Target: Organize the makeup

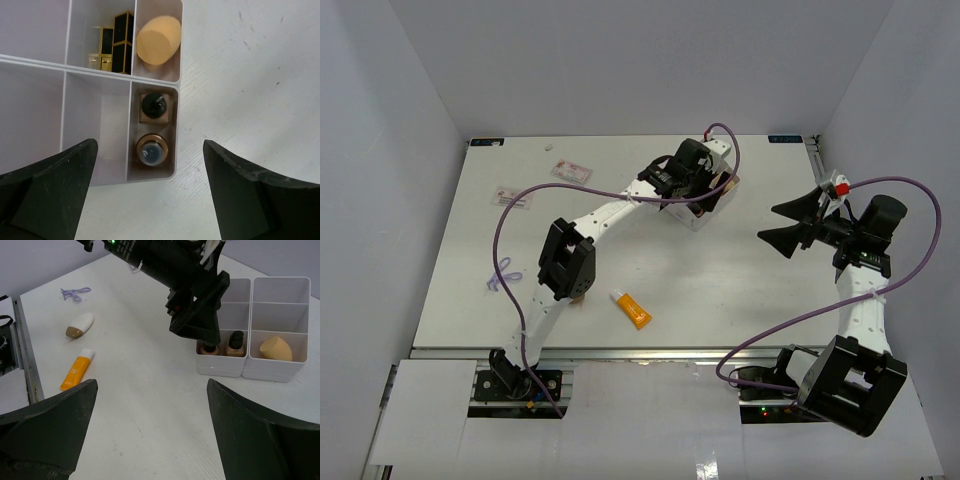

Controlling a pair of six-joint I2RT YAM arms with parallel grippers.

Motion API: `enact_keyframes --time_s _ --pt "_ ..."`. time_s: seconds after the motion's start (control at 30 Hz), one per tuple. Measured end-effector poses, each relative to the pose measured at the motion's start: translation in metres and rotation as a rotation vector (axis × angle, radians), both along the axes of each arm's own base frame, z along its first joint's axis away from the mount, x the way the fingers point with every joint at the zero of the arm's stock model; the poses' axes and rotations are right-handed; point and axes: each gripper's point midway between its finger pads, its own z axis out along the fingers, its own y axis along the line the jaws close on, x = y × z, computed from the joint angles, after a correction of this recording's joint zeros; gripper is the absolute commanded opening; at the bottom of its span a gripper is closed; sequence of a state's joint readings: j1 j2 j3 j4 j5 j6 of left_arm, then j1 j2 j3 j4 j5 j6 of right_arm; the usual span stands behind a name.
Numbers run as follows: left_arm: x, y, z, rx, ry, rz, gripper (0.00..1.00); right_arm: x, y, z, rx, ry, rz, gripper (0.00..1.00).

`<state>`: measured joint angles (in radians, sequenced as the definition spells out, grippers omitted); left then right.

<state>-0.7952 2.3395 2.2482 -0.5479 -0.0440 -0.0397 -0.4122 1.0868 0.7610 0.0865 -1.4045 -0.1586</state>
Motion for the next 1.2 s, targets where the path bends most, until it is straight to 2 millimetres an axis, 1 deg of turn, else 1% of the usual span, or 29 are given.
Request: enact_keyframes --time_s 0.1,0.2,0.27,0.3,0.37,0.4,0.43,0.5,0.57,0.63,0.7,0.73,0.77,0.83,0.9,0.93,1.0,1.13,1.2 --pt "-0.001 0.001 0.036 -0.054 -0.041 0.011 0.98 -0.002 0.001 -0.003 0.006 0.009 0.005 0.97" --pt "-0.005 0.009 0.083 -0.113 -0.102 0.026 0.98 -0.004 0.002 -0.005 0.010 0.012 0.014 0.97" --pt "-0.014 0.020 0.112 -0.143 -0.133 0.035 0.98 -0.006 0.003 -0.006 0.011 0.009 0.022 0.97" --pt "-0.021 0.028 0.123 -0.156 -0.143 0.039 0.98 -0.007 0.005 -0.006 0.008 0.001 0.033 0.97" --pt "-0.037 0.045 0.141 -0.183 -0.163 0.047 0.98 -0.011 0.010 -0.006 0.002 -0.014 0.058 0.94" --pt "-0.048 0.059 0.145 -0.194 -0.167 0.052 0.98 -0.013 0.015 -0.008 -0.003 -0.019 0.075 0.92" --pt "-0.062 0.075 0.144 -0.192 -0.157 0.059 0.98 -0.016 0.022 -0.010 -0.012 -0.025 0.099 0.91" --pt "-0.092 0.110 0.133 -0.190 -0.120 0.071 0.98 -0.023 0.043 -0.017 -0.042 -0.041 0.162 0.90" --pt "-0.113 0.149 0.122 -0.208 -0.084 0.104 0.98 -0.031 0.069 -0.027 -0.103 -0.071 0.229 0.90" --pt "-0.123 0.190 0.109 -0.231 -0.048 0.166 0.97 -0.040 0.097 -0.039 -0.172 -0.093 0.305 0.90" --pt "-0.130 0.229 0.094 -0.251 -0.016 0.247 0.96 -0.050 0.119 -0.052 -0.247 -0.105 0.364 0.90" --pt "-0.132 0.244 0.090 -0.275 -0.019 0.284 0.96 -0.054 0.132 -0.060 -0.297 -0.096 0.388 0.90" --pt "-0.138 0.260 0.082 -0.288 -0.016 0.320 0.95 -0.057 0.145 -0.068 -0.346 -0.085 0.416 0.90" --pt "-0.159 0.288 0.064 -0.293 -0.004 0.387 0.94 -0.065 0.173 -0.084 -0.429 -0.041 0.477 0.90" --pt "-0.174 0.302 0.058 -0.303 -0.017 0.419 0.93 -0.068 0.195 -0.098 -0.496 0.015 0.516 0.90" --pt "-0.177 0.306 0.061 -0.318 -0.038 0.435 0.92 -0.070 0.203 -0.108 -0.536 0.050 0.525 0.90" --pt "-0.182 0.316 0.067 -0.344 -0.081 0.474 0.91 -0.068 0.217 -0.123 -0.602 0.109 0.522 0.90" --pt "-0.187 0.335 0.085 -0.405 -0.169 0.550 0.91 -0.071 0.243 -0.144 -0.679 0.217 0.500 0.90" --pt "-0.188 0.342 0.091 -0.422 -0.199 0.587 0.90 -0.070 0.254 -0.153 -0.709 0.269 0.432 0.90"
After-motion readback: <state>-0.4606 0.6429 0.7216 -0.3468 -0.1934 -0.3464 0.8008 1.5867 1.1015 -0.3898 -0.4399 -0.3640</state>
